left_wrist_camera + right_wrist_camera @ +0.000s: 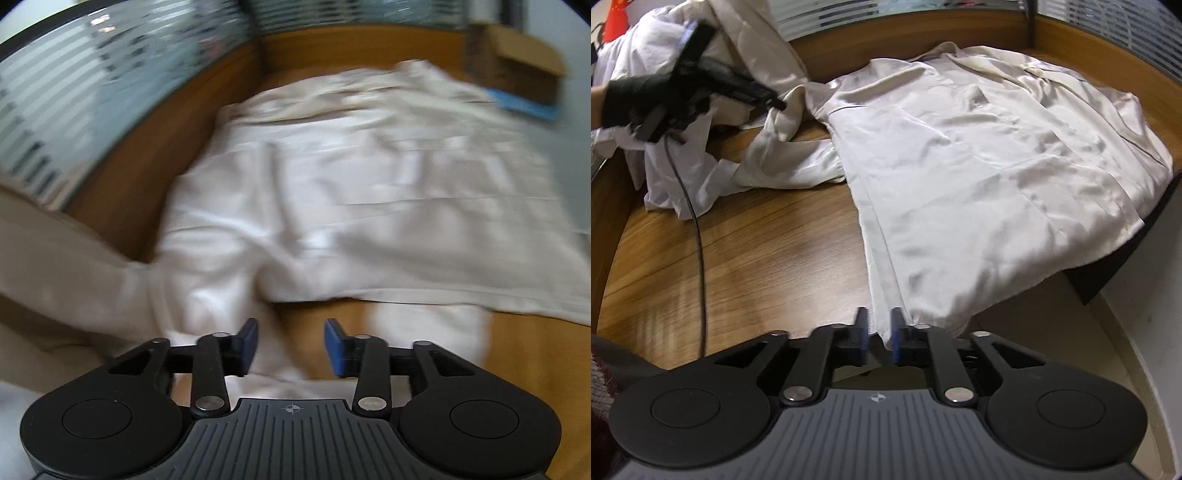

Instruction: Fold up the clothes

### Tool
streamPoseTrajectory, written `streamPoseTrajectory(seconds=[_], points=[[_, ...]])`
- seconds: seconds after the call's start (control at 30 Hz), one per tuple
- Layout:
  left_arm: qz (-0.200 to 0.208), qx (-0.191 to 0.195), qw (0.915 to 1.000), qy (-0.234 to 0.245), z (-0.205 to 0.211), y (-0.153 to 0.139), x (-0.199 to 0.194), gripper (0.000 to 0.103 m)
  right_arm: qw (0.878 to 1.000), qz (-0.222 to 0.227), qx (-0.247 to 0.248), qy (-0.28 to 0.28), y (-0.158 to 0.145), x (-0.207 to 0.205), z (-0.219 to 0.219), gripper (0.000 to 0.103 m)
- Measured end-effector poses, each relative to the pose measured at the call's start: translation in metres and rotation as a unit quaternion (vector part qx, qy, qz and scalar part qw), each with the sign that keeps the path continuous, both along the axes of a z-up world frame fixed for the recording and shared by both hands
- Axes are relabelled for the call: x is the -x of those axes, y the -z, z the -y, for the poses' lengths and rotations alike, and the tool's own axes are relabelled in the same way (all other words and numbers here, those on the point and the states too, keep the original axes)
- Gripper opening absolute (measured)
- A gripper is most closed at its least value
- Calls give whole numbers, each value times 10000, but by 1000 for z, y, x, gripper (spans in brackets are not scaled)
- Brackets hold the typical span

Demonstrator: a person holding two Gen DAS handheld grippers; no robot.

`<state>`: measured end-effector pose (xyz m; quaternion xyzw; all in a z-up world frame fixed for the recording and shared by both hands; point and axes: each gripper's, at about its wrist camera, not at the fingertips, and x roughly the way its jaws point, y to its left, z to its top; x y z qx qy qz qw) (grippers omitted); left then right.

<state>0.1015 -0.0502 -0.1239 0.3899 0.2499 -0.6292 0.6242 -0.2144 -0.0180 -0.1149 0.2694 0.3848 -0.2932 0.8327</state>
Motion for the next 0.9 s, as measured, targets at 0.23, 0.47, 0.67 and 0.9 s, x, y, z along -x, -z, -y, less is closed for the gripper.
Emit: streamPoseTrajectory(seconds=[0.23, 0.47, 0.67, 0.9], points=[[-478, -373, 9959, 677, -4, 23, 58, 55, 9994, -37, 43, 348, -3, 9, 1, 24], [-244, -524, 9956, 735, 1, 44, 79, 56, 9982, -74, 141, 581, -9, 19, -3, 26], [-128, -579, 9969, 514, 4, 53, 73, 25, 9971, -107, 120, 748, -6, 26, -6, 26], [-104, -900, 9947, 487, -16, 44, 57, 10, 9949, 101, -116, 996, 0, 26, 2, 27]])
